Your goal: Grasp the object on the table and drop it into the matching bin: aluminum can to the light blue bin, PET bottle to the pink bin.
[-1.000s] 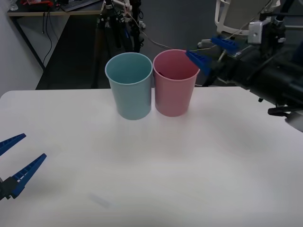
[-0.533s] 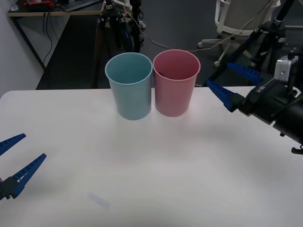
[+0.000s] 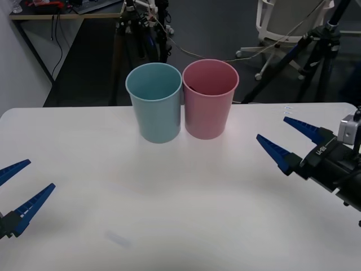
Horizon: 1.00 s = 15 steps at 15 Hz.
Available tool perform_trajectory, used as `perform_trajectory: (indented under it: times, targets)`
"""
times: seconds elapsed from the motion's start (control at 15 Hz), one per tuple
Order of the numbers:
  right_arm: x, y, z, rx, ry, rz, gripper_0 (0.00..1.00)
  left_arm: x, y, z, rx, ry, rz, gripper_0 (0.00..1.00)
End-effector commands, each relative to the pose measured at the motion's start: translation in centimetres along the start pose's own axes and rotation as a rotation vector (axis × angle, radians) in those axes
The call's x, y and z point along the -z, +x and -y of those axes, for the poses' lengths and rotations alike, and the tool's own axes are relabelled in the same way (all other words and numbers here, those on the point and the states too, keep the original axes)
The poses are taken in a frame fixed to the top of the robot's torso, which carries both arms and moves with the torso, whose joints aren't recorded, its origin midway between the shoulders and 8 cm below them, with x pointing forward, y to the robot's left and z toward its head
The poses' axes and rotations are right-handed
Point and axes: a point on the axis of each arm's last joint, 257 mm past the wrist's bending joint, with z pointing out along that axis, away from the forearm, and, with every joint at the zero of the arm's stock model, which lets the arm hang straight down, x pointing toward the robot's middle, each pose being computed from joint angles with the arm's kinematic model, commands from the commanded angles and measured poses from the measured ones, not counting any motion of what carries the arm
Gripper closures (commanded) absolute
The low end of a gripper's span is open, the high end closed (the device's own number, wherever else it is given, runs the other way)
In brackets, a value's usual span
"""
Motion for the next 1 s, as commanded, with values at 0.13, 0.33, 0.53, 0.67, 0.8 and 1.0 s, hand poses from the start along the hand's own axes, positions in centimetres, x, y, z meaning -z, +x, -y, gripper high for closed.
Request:
perform_trajectory:
  times: [0.13, 0.33, 0.53, 0.67, 0.8, 1.0]
  targets:
    - [1.4, 2.8, -0.7, 0.026, 0.009, -0.017, 0.0, 0.0, 0.0, 0.0, 0.0, 0.0, 0.0, 0.0]
    - [2.0, 4.5, -0.7, 0.044, -0.005, -0.026, 0.0, 0.0, 0.0, 0.0, 0.0, 0.0, 0.0, 0.0]
    - [2.2, 5.4, -0.9, 0.04, -0.01, -0.038, 0.0, 0.0, 0.0, 0.0, 0.0, 0.0, 0.0, 0.0]
    - [2.1, 5.4, -1.2, 0.038, -0.016, -0.035, 0.0, 0.0, 0.0, 0.0, 0.0, 0.0, 0.0, 0.0]
    - [2.0, 5.4, -1.7, 0.034, -0.032, -0.03, 0.0, 0.0, 0.0, 0.0, 0.0, 0.0, 0.0, 0.0]
    - [2.0, 5.4, -1.7, 0.034, -0.032, -0.03, 0.0, 0.0, 0.0, 0.0, 0.0, 0.0, 0.0, 0.0]
